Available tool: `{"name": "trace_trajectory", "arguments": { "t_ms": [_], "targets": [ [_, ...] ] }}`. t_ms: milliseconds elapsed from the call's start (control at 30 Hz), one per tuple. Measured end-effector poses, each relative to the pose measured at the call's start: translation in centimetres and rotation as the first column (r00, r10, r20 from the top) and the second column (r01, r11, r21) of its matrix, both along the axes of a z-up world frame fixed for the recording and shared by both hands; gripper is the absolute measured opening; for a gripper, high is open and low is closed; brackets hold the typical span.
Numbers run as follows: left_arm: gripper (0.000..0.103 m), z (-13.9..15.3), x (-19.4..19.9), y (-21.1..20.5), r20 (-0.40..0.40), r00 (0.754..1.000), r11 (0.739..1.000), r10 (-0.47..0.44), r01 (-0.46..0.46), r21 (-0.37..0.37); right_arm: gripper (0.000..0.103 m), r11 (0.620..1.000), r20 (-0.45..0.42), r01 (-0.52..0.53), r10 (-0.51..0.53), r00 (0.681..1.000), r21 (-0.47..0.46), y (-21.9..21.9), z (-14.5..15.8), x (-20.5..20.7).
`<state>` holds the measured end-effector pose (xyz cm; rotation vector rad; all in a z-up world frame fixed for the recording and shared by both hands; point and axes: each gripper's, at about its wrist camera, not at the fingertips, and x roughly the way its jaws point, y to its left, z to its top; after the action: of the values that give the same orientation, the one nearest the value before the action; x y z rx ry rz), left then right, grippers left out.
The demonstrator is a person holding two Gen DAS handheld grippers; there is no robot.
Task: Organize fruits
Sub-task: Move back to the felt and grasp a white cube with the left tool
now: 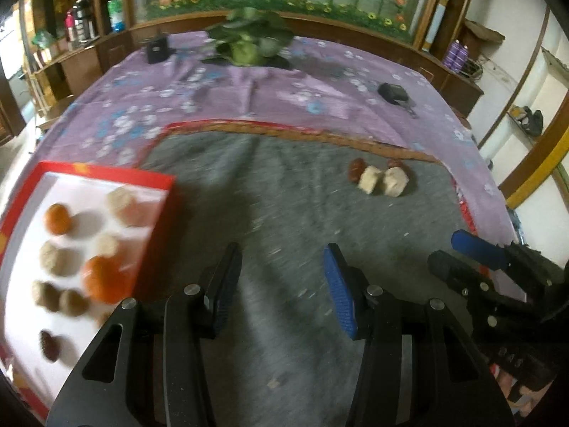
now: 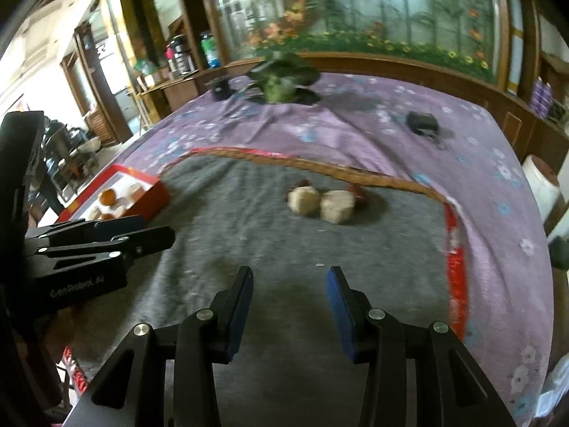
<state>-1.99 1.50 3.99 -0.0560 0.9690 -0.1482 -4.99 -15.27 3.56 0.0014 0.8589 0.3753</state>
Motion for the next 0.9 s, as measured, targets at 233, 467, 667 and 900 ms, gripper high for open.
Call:
{"name": "trace_trajectory", "arguments": {
  "t_ms": [233, 467, 667, 900],
  "targets": [
    [0.047, -0.8, 3.3, -3.3, -0.015, 0.998, 0.998, -0.065, 0.065, -0.022, 0.042, 0.999, -0.007, 0.042, -0.042, 0.999, 0.007, -2.7, -0.4, 1.1],
    [0.047, -1.2, 5.2, -5.2, -0.012, 0.996, 0.996, -0.091, 0.091, -0.014, 0.042, 0.999, -0.002, 0.045, -0.045, 0.999, 0.015, -4.0, -0.3, 1.7],
    [0.047, -1.4, 6.1, -6.5, 0.009, 0.993, 0.993, -0.117, 0.117, 0.001, 0.042, 0.999, -0.003, 0.041, -0.041, 0.999, 0.025, -4.3, -0.4, 2.2],
    [0.047, -2.2, 6.6, -8.2, 0.009, 0.985, 0.985, -0.171, 0.171, -0.008, 0.043, 0.998, -0.012, 0.045, -0.045, 0.999, 0.038, -4.9, -0.8, 2.4]
  ]
}}
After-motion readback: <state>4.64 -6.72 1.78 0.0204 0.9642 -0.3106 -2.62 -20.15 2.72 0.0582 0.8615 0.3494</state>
